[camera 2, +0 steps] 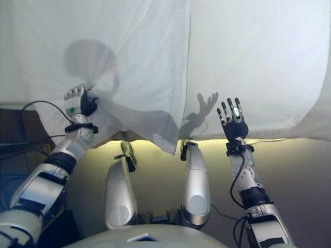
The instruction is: Make the bed neatly
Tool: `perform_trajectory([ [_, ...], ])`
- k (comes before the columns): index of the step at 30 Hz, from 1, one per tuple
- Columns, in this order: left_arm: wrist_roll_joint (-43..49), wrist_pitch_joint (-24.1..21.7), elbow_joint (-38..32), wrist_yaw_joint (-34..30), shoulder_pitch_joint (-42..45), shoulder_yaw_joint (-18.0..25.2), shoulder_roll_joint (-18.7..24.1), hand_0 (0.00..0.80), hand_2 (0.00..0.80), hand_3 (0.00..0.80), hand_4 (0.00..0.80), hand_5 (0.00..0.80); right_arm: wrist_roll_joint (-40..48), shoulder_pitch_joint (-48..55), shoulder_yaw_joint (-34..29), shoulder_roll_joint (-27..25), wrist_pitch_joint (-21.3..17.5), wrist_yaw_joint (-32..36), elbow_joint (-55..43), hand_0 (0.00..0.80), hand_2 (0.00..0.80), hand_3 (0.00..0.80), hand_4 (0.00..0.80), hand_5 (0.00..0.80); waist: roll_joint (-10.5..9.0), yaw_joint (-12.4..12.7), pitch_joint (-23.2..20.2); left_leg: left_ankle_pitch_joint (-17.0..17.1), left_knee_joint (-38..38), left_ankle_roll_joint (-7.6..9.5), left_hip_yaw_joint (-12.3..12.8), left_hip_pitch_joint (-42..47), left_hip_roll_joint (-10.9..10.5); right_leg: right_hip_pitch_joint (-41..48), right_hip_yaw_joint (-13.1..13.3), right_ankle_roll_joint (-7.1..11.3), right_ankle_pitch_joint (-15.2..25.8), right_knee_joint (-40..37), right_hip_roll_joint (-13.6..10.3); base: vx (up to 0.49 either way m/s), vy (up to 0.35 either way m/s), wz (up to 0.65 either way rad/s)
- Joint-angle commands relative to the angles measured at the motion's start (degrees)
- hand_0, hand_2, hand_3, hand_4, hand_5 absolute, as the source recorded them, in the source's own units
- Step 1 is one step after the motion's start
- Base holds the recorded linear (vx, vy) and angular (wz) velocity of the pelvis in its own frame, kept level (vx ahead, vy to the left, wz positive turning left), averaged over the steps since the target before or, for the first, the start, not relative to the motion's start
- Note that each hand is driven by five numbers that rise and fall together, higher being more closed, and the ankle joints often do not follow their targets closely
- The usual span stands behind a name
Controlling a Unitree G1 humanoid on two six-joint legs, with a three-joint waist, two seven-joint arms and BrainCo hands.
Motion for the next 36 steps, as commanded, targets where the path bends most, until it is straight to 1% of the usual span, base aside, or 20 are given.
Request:
perform_trajectory([
  [1,-2.78,0.29,2.39,1.63,6.55,3.76,1.92,0.8,0.8,0.8,0.8,0.8,-1.71,4.96,-3.85,-0.08,-1.16,1.46,-1.43,0.0,0.0,0.0,0.0,0.0,2.03,1.33,-8.81,6.38,-5.81,2.0,0.65,0.58,-0.76,4.84,-0.58,7.13,7.33,-10.26,-4.74,0.045,0.123,0.05],
  [2,-2.67,0.2,2.15,1.79,7.31,4.24,1.99,0.8,0.8,0.8,0.8,0.8,-1.8,5.05,-4.08,-0.35,-1.04,1.88,-1.1,0.0,0.0,0.0,0.0,0.0,2.31,1.45,-9.3,8.26,-7.77,2.44,1.21,1.3,-1.11,5.67,-1.23,6.71,8.92,-12.12,-5.09,0.043,0.096,0.1],
  [5,-1.19,-0.05,0.93,0.87,10.0,6.14,3.38,0.8,0.8,0.8,0.8,0.8,-2.01,6.15,-5.26,-0.44,-0.63,3.06,0.08,0.0,0.0,0.0,0.0,0.0,3.17,2.33,-11.29,9.33,-12.33,2.28,1.57,4.87,-1.49,9.52,-2.61,7.1,9.79,-15.81,-5.45,0.092,0.053,0.17],
  [8,-0.61,0.53,0.78,-0.5,11.98,7.52,4.68,0.8,0.8,0.8,0.8,0.8,-2.58,6.97,-5.94,-0.42,0.21,2.85,0.35,0.0,0.0,0.0,0.0,0.0,3.75,2.93,-13.2,10.37,-16.23,2.05,2.03,8.05,-1.73,12.9,-3.73,7.63,10.39,-18.53,-5.68,0.12,0.055,0.15],
  [12,1.9,0.85,1.21,-2.23,13.98,8.94,6.42,0.8,0.8,0.8,0.8,0.8,-3.16,7.65,-6.61,-0.93,0.82,3.54,1.39,0.0,0.0,0.0,0.0,0.0,4.5,3.45,-15.48,10.61,-18.76,1.74,2.28,11.3,-2.03,16.48,-4.69,7.99,10.34,-20.48,-6.17,0.137,0.066,0.11],
  [15,2.47,0.83,0.52,-4.7,16.86,11.59,8.59,0.8,0.8,0.8,0.8,0.8,-4.22,8.83,-7.38,-0.91,1.67,3.25,1.41,0.0,0.0,0.0,0.0,0.0,5.14,4.17,-17.25,9.87,-18.96,1.72,1.89,13.54,-2.34,19.07,-5.2,8.14,9.73,-20.76,-6.82,0.167,0.054,0.06],
  [17,3.02,0.38,0.17,-6.54,19.32,13.62,9.25,0.8,0.8,0.8,0.8,0.8,-4.97,9.92,-7.92,-0.77,2.61,2.85,1.2,0.0,0.0,0.0,0.0,0.0,5.51,4.52,-18.19,9.28,-18.51,1.62,1.48,14.94,-2.48,20.9,-5.47,8.23,9.11,-20.59,-7.22,0.198,0.051,0.05],
  [20,3.73,0.17,0.15,-7.21,22.61,14.81,8.31,0.8,0.8,0.8,0.8,0.8,-6.0,11.11,-8.82,-0.63,4.47,2.04,0.87,0.0,0.0,0.0,0.0,0.0,5.84,4.76,-19.17,8.41,-18.01,1.63,0.95,16.8,-2.63,23.05,-5.63,8.51,8.21,-20.49,-7.46,0.163,0.047,0.06],
  [21,3.91,0.17,0.12,-7.17,22.83,14.84,8.17,0.8,0.8,0.8,0.8,0.8,-6.11,11.21,-8.86,-0.59,4.55,1.95,0.84,0.0,0.0,0.0,0.0,0.0,5.86,4.76,-19.21,8.37,-18.05,1.62,0.92,17.01,-2.63,23.29,-5.68,8.53,8.17,-20.54,-7.46,0.16,0.043,0.03],
  [24,8.13,0.66,0.27,-7.26,25.1,14.43,6.34,0.8,0.8,0.8,0.8,0.8,-7.26,12.09,-9.71,-0.22,6.08,1.19,0.9,0.0,0.0,0.0,0.0,0.0,5.95,4.97,-20.37,8.49,-19.0,1.57,0.81,18.56,-2.56,25.11,-6.04,8.82,8.17,-21.56,-7.28,0.124,0.033,0.03],
  [26,7.53,1.17,-0.16,-7.05,25.23,13.75,5.92,0.8,0.8,0.8,0.8,0.8,-7.45,12.42,-9.97,-0.29,6.82,0.7,0.62,0.0,0.0,0.0,0.0,0.0,5.85,4.88,-20.74,8.63,-19.75,1.52,0.81,19.37,-2.36,25.91,-6.2,8.96,8.18,-22.1,-6.98,0.068,0.009,0.01],
  [32,5.91,-1.76,-1.05,-8.0,23.66,13.04,5.87,0.8,0.8,0.8,0.8,0.8,-7.06,13.5,-9.86,1.04,5.97,1.87,0.32,0.0,0.0,0.0,0.0,0.0,4.95,4.98,-20.34,8.49,-20.04,1.5,0.42,19.46,-1.87,26.13,-6.64,9.37,8.79,-22.9,-6.38,-0.019,-0.049,0.01],
  [36,3.6,-2.84,-0.66,-7.82,23.91,12.28,3.6,0.8,0.8,0.8,0.8,0.8,-7.65,14.29,-8.96,2.83,5.26,1.12,-0.54,0.0,0.0,0.0,0.0,0.0,4.38,4.95,-20.43,8.63,-20.45,1.66,0.45,19.95,-1.56,26.41,-6.4,9.39,9.01,-23.22,-5.95,0.014,-0.067,0.01],
])
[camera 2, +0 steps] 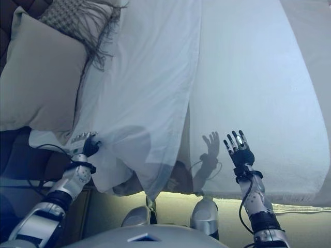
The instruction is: Make the bed neatly
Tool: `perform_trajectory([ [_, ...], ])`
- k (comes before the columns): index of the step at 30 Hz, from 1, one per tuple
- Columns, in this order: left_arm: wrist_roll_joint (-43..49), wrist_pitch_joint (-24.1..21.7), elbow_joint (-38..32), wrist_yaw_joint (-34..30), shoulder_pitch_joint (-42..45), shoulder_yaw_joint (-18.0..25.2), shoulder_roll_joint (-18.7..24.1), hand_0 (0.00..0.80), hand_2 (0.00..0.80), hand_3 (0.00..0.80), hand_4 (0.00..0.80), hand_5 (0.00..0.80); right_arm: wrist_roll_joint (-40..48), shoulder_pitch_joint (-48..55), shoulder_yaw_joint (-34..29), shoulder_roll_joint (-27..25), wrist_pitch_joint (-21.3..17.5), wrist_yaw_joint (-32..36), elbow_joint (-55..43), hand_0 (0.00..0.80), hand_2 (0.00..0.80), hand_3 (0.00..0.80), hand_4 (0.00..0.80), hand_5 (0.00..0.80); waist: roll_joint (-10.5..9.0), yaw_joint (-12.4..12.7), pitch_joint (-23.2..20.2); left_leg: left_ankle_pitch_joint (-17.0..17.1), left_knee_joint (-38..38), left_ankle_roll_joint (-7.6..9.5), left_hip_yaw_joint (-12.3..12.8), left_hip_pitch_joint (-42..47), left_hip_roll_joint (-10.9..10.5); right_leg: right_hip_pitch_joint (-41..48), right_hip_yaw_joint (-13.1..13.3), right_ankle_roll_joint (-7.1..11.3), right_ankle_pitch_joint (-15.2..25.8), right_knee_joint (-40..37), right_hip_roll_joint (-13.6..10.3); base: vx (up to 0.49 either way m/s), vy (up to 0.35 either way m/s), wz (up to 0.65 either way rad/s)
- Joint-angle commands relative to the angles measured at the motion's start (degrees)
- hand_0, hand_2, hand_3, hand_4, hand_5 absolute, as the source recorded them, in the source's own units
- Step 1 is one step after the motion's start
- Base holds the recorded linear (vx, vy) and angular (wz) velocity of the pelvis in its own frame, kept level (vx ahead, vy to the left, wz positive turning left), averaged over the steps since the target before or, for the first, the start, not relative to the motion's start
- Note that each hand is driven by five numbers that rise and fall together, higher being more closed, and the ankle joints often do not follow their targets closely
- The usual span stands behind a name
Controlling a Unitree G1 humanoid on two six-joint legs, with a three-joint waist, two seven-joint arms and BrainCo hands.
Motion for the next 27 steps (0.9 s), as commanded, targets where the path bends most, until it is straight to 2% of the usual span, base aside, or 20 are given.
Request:
perform_trajectory([
  [1,-2.76,-0.52,3.32,1.74,4.26,3.17,5.35,0.502,0.502,0.502,0.502,0.502,-0.92,1.23,-2.46,3.31,-2.53,0.39,-2.7,0.0,0.0,0.0,0.0,0.0,-3.82,3.34,-1.6,2.68,1.5,0.8,0.14,-2.92,1.76,-0.89,1.58,5.69,3.06,0.87,-5.97,0.024,-0.072,0.01],
  [2,-2.81,-0.79,3.3,1.79,4.51,3.12,4.91,0.0,0.0,0.0,0.0,0.0,-0.9,1.32,-2.28,3.54,-2.76,0.32,-2.75,0.0,0.0,0.0,0.0,0.0,-3.9,3.41,-1.66,2.71,1.48,0.78,0.11,-2.86,1.82,-0.76,1.55,5.7,3.09,0.77,-5.88,0.029,-0.078,0.01],
  [9,-0.95,-4.14,2.57,0.51,7.4,3.62,2.68,0.0,0.0,0.0,0.0,0.0,-0.81,2.08,-2.09,5.28,-3.6,-1.28,-3.65,0.0,0.0,0.0,0.0,0.0,-4.52,4.42,-3.11,2.94,0.32,0.74,-0.01,-1.21,2.33,0.92,1.0,5.73,3.09,-0.06,-5.25,0.049,-0.069,0.04],
  [12,1.68,-5.79,1.49,-1.43,9.04,4.73,3.7,0.0,0.0,0.0,0.0,0.0,-0.6,2.15,-2.55,5.56,-3.63,-1.51,-3.64,0.0,0.0,0.0,0.0,0.0,-4.57,4.96,-3.94,3.03,-0.51,0.7,0.01,-0.08,2.49,2.05,0.64,5.68,3.01,-0.64,-4.95,0.047,-0.069,0.07],
  [16,0.06,-8.66,-0.51,-5.16,10.95,7.56,6.9,0.0,0.0,0.0,0.0,0.0,-0.89,2.18,-2.67,5.74,-3.37,-1.51,-2.86,0.0,0.0,0.0,0.0,0.0,-4.39,5.36,-5.07,3.05,-1.18,0.6,0.37,1.18,2.61,3.35,0.37,5.49,3.06,-1.78,-4.42,0.032,-0.046,0.07],
  [21,-14.98,-11.81,-5.0,-12.17,13.65,12.7,7.85,0.0,0.0,0.0,0.0,0.0,-3.28,2.85,-2.71,6.37,-4.7,-3.76,-1.43,0.0,0.0,0.0,0.0,0.0,-4.09,6.36,-6.19,3.07,-1.29,0.71,0.26,1.88,2.45,4.53,0.4,4.94,2.94,-2.3,-3.9,0.02,-0.043,0.01],
  [25,-29.19,-13.59,-9.74,-19.91,16.25,16.35,3.39,0.0,0.0,0.0,0.0,0.0,-4.71,4.47,-3.45,7.98,-5.09,-4.31,-0.42,0.0,0.0,0.0,0.0,0.0,-4.25,7.49,-6.32,2.81,-1.41,1.04,-0.53,2.59,2.12,5.74,-0.06,4.49,2.28,-1.93,-3.62,0.015,-0.057,0.05],
  [27,-33.29,-14.03,-11.25,-22.89,17.23,17.36,1.47,0.0,0.0,0.0,0.0,0.0,-4.78,4.92,-3.97,8.55,-5.18,-4.26,-0.12,0.0,0.0,0.0,0.0,0.0,-4.4,7.77,-6.44,2.84,-1.16,1.2,-0.96,2.25,2.02,5.64,-0.04,4.24,2.2,-1.79,-3.51,-0.013,-0.056,0.1],
])
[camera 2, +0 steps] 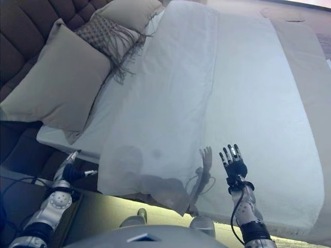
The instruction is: Make the bed neatly
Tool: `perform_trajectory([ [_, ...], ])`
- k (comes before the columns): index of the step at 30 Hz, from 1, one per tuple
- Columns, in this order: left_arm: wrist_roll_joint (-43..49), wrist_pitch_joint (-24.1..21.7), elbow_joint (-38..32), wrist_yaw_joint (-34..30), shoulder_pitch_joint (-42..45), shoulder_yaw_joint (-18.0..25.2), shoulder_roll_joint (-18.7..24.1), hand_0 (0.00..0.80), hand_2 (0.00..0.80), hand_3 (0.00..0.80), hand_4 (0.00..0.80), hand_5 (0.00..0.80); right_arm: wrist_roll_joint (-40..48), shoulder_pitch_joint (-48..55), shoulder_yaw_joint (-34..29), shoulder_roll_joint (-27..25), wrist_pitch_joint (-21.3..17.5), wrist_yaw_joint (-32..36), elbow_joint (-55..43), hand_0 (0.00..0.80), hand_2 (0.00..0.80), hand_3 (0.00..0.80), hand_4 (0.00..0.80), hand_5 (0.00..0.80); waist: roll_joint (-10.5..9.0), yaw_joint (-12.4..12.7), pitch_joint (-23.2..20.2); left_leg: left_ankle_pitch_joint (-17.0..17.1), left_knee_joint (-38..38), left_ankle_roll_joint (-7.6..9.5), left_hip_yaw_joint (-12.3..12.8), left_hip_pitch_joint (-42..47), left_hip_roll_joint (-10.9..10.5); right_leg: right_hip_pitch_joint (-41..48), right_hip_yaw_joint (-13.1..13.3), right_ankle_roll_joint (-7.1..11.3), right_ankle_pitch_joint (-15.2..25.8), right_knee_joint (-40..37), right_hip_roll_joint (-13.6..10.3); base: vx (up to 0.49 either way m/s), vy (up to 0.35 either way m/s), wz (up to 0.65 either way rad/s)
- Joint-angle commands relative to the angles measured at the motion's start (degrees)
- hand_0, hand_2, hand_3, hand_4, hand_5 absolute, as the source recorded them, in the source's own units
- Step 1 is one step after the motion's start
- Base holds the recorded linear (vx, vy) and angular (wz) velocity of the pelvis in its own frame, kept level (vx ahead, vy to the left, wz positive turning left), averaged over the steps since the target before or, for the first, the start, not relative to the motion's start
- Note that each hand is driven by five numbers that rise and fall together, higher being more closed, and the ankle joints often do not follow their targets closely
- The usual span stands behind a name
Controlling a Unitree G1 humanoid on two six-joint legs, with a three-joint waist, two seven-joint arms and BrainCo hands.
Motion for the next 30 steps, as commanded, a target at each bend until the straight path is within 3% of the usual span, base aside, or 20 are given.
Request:
perform_trajectory([
  [1,-12.94,-3.47,-3.67,-7.99,-0.11,3.07,-1.21,0.0,0.0,0.0,0.0,0.0,-0.74,0.59,-4.16,1.79,-3.74,0.86,-1.01,0.0,0.0,0.0,0.0,0.0,-0.79,3.14,-0.12,0.9,4.63,1.89,0.29,-2.83,1.72,-1.77,2.0,3.83,0.74,4.85,-5.1,-0.032,-0.071,0.07],
  [5,-19.95,-2.91,-7.46,-14.72,2.19,3.37,-3.98,0.0,0.0,0.0,0.0,0.0,-0.12,0.88,-5.37,2.16,-3.75,1.95,-0.88,0.0,0.0,0.0,0.0,0.0,-1.32,3.69,-0.01,0.79,4.42,1.91,-0.06,-2.42,1.79,-1.1,2.07,3.5,0.53,4.28,-4.3,-0.027,-0.08,0.06],
  [11,-26.82,-0.62,-10.37,-18.83,3.12,3.29,-4.17,0.0,0.0,0.0,0.0,0.0,0.07,1.13,-6.36,1.7,-2.47,3.24,-1.2,0.0,0.0,0.0,0.0,0.0,-1.45,3.85,-0.55,1.55,2.82,1.67,-0.18,-1.49,2.51,-0.47,1.83,3.1,-0.39,4.39,-3.39,-0.04,-0.073,0.01],
  [15,-30.2,0.55,-12.25,-19.53,4.95,3.78,-4.31,0.0,0.0,0.0,0.0,0.0,-0.52,2.63,-6.56,2.14,-1.49,3.65,-1.47,0.0,0.0,0.0,0.0,0.0,-1.33,4.37,-0.61,2.71,2.71,1.15,-2.1,-2.2,3.34,-0.84,1.55,1.79,-2.24,6.62,-2.17,-0.043,-0.134,0.1],
  [19,-33.91,-0.22,-12.3,-19.73,5.05,2.95,-5.02,0.0,0.0,0.0,0.0,0.0,1.57,3.34,-5.41,1.28,-0.84,4.41,-0.55,0.0,0.0,0.0,0.0,0.0,-1.85,5.21,0.58,9.41,0.07,-1.71,-2.93,-5.15,6.81,0.0,-0.05,-0.79,-2.86,4.86,2.38,-0.12,-0.214,0.25],
  [21,-34.09,-0.98,-12.33,-20.36,3.49,1.9,-5.28,0.0,0.0,0.0,0.0,0.0,3.05,2.81,-4.07,0.23,-1.95,4.6,-0.56,0.0,0.0,0.0,0.0,0.0,-2.64,6.28,1.69,12.8,-0.1,-2.59,-4.74,-9.62,7.6,0.12,-1.02,-1.73,-3.11,3.79,4.49,-0.234,-0.245,0.56],
  [24,-34.46,-1.32,-11.33,-23.19,2.76,1.3,-5.95,0.0,0.0,0.0,0.0,0.0,4.7,3.01,-3.47,-1.12,-3.55,4.59,-0.67,0.0,0.0,0.0,0.0,0.0,-3.05,5.85,2.7,11.38,5.24,-2.45,-3.72,-11.84,7.64,0.19,-2.46,-3.01,-3.35,3.63,4.79,-0.162,-0.114,0.65],
  [27,-34.12,-1.73,-10.75,-23.45,4.21,0.54,-7.03,0.0,0.0,0.0,0.0,0.0,5.21,3.52,-3.53,-2.13,-2.23,5.04,-1.19,0.0,0.0,0.0,0.0,0.0,-2.93,4.36,2.26,12.9,12.25,-2.55,-4.97,-11.67,8.22,-0.13,-0.32,-4.07,-2.96,3.84,4.74,-0.029,0.115,0.28],
  [30,-35.68,-0.18,-12.25,-23.18,5.33,0.08,-8.12,0.0,0.0,0.0,0.0,0.0,3.53,4.16,-4.22,-1.84,-0.61,4.68,-0.84,0.0,0.0,0.0,0.0,0.0,-1.46,3.37,1.42,15.74,11.69,-2.39,-7.18,-9.89,9.14,-0.62,2.25,-3.92,-2.82,4.73,3.99,0.021,0.308,-0.06],
])
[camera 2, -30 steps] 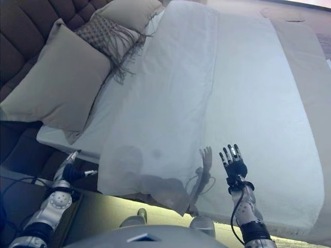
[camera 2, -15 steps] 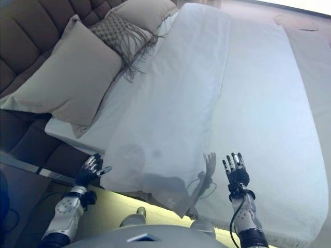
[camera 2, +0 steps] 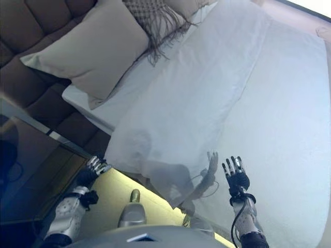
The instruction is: Make the bed neatly
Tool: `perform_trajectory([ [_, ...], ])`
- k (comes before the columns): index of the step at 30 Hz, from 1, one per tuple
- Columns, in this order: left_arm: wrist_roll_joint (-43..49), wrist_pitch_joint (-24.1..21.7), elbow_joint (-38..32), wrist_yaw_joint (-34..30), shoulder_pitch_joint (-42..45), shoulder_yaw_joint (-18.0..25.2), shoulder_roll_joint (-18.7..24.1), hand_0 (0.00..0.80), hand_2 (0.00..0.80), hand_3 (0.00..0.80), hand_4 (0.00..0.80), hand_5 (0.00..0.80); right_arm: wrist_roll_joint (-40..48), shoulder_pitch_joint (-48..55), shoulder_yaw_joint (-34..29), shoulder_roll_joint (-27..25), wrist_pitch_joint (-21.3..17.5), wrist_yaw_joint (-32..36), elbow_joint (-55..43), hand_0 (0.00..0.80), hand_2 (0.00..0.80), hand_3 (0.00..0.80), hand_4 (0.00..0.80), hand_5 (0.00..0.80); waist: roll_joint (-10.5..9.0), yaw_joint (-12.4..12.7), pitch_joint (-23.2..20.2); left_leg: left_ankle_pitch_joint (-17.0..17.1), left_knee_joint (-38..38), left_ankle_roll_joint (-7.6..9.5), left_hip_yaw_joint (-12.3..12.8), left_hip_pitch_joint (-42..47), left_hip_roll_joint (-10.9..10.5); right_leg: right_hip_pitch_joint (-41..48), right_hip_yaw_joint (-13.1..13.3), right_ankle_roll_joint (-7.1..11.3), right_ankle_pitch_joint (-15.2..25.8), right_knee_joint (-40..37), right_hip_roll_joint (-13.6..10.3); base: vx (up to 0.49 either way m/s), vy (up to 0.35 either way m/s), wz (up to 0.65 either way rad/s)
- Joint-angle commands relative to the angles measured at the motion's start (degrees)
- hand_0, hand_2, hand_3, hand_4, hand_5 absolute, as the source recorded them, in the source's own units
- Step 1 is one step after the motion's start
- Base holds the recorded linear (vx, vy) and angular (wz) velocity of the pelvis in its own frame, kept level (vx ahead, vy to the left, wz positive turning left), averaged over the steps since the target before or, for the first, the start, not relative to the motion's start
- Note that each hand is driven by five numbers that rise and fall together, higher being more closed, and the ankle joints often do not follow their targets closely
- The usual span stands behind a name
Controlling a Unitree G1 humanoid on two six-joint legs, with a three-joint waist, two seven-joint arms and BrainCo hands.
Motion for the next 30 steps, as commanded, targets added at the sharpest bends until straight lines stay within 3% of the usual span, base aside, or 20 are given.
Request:
perform_trajectory([
  [1,-2.88,-1.81,-3.79,-0.84,-1.08,-0.15,0.53,0.0,0.0,0.0,0.0,0.0,-0.39,0.75,-1.85,-2.05,-0.34,1.2,-3.28,0.0,0.0,0.0,0.0,0.0,0.37,-1.17,-2.78,10.54,4.27,-0.72,-4.1,-1.14,5.35,-4.33,6.16,0.34,-0.55,7.92,-2.09,0.036,0.423,-0.28],
  [4,-3.22,-0.99,-4.8,-1.88,-0.47,-0.17,0.79,0.0,0.0,0.0,0.0,0.0,-1.98,1.27,-1.82,-1.25,-0.73,1.09,-3.82,0.0,0.0,0.0,0.0,0.0,2.73,-1.69,-3.19,10.83,-3.45,-1.43,-4.33,3.67,7.32,-4.35,7.09,2.26,-0.49,8.33,-4.65,0.017,0.44,-0.27],
  [6,-3.36,-0.7,-4.86,-2.87,-0.76,-0.3,1.15,0.0,0.0,0.0,0.0,0.0,-2.16,0.98,-1.49,-0.75,-1.79,0.39,-4.37,0.0,0.0,0.0,0.0,0.0,3.91,-1.87,-2.9,8.82,-6.18,-1.71,-4.07,5.09,7.1,-4.45,7.54,4.36,0.13,8.37,-7.6,-0.043,0.512,0.22],
  [9,-3.7,0.09,-5.35,-4.04,-0.79,0.48,2.1,0.0,0.0,0.0,0.0,0.0,-3.43,-0.65,-1.05,-0.25,-2.43,-0.62,-4.33,0.0,0.0,0.0,0.0,0.0,3.91,-2.01,-1.71,0.9,-2.72,-0.97,-1.45,4.67,4.98,-5.04,8.79,7.72,2.24,8.4,-12.8,-0.078,0.43,0.14],
  [10,-2.71,0.92,-5.88,-4.54,-0.16,1.29,2.46,0.0,0.0,0.0,0.0,0.0,-3.49,-2.04,-0.63,0.36,-2.69,-1.33,-3.79,0.0,0.0,0.0,0.0,0.0,3.67,-1.82,-1.17,-3.33,0.31,0.22,0.33,4.41,3.07,-5.15,9.13,9.19,4.71,7.84,-15.77,-0.064,0.366,-0.09],
  [11,-1.22,1.43,-6.39,-4.51,0.6,1.95,2.97,0.0,0.0,0.0,0.0,0.0,-2.72,-2.85,-0.09,1.09,-2.71,-1.41,-3.82,0.0,0.0,0.0,0.0,0.0,3.24,-1.43,-0.78,-5.76,2.64,1.31,0.43,4.06,0.91,-5.45,10.46,9.86,7.24,6.85,-17.56,-0.059,0.348,-0.28],
  [12,-0.15,1.39,-6.82,-4.06,1.36,2.39,3.72,0.0,0.0,0.0,0.0,0.0,-1.91,-3.2,0.22,1.88,-2.37,-1.67,-4.09,0.0,0.0,0.0,0.0,0.0,3.02,-1.39,-0.68,-6.84,3.57,2.32,0.66,3.99,-0.49,-5.74,11.88,9.97,8.63,6.1,-18.09,-0.05,0.266,-0.48],
  [14,-1.6,1.72,-7.38,-3.84,1.95,3.42,5.26,0.0,0.0,0.0,0.0,0.0,-1.17,-3.35,0.31,3.21,-1.02,-1.96,-4.58,0.0,0.0,0.0,0.0,0.0,3.05,-1.46,-1.03,-7.55,3.46,4.03,1.27,4.59,-2.26,-6.92,13.05,9.45,8.07,7.77,-17.44,-0.059,0.233,-0.32],
  [17,-3.46,1.96,-7.3,-4.05,2.08,6.11,5.44,0.0,0.0,0.0,0.0,0.0,-1.45,-2.1,1.42,3.95,-0.23,-0.61,-5.73,0.0,0.0,0.0,0.0,0.0,2.84,-0.95,-2.06,-7.43,2.39,5.5,1.26,5.48,-3.39,-8.42,11.63,8.34,5.23,14.56,-15.02,-0.044,0.129,-0.02],
  [19,-3.65,-0.08,-5.58,-2.59,1.17,5.06,5.12,0.0,0.0,0.0,0.0,0.0,-1.31,-0.79,2.11,4.01,-0.49,0.03,-5.73,0.0,0.0,0.0,0.0,0.0,2.2,-1.08,-2.89,-7.08,2.46,5.19,-0.66,4.9,-3.5,-8.13,12.55,6.68,3.11,12.77,-12.59,-0.008,-0.04,-0.13],
  [20,-4.49,-0.89,-5.12,-1.88,0.34,4.35,4.98,0.0,0.0,0.0,0.0,0.0,-1.78,-0.99,2.27,3.58,-0.17,-0.19,-5.24,0.0,0.0,0.0,0.0,0.0,1.76,-1.03,-3.12,-6.72,2.41,4.63,-0.71,4.93,-2.68,-7.77,11.47,6.35,2.62,12.23,-11.84,-0.006,-0.055,-0.07],
  [24,-6.24,-0.25,-6.22,-4.2,-1.13,3.39,3.11,0.0,0.0,0.0,0.0,0.0,-2.64,-0.69,1.17,0.97,-1.1,-0.25,-5.85,0.0,0.0,0.0,0.0,0.0,0.95,-0.46,-3.14,-4.98,2.27,2.45,-1.94,4.22,-0.29,-5.44,10.43,6.35,1.98,9.3,-9.86,-0.031,0.023,0.04],
  [28,-4.61,-0.29,-6.37,-6.24,-2.24,1.88,2.55,0.0,0.0,0.0,0.0,0.0,-2.61,-0.97,-1.93,-0.37,-1.77,-1.68,-5.93,0.0,0.0,0.0,0.0,0.0,0.4,-0.6,-2.93,-7.64,5.13,2.31,-1.45,3.47,-1.54,-4.29,10.02,7.2,3.05,8.12,-11.65,-0.043,0.212,0.02],
  [30,-3.07,0.64,-6.4,-6.22,-2.55,1.13,2.73,0.0,0.0,0.0,0.0,0.0,-2.53,-1.92,-3.37,0.57,-2.15,-2.29,-5.4,0.0,0.0,0.0,0.0,0.0,0.28,-1.28,-2.7,-10.52,6.89,4.44,0.24,3.82,-3.96,-5.03,11.0,7.61,5.14,8.49,-14.52,-0.02,0.351,-0.04],
])
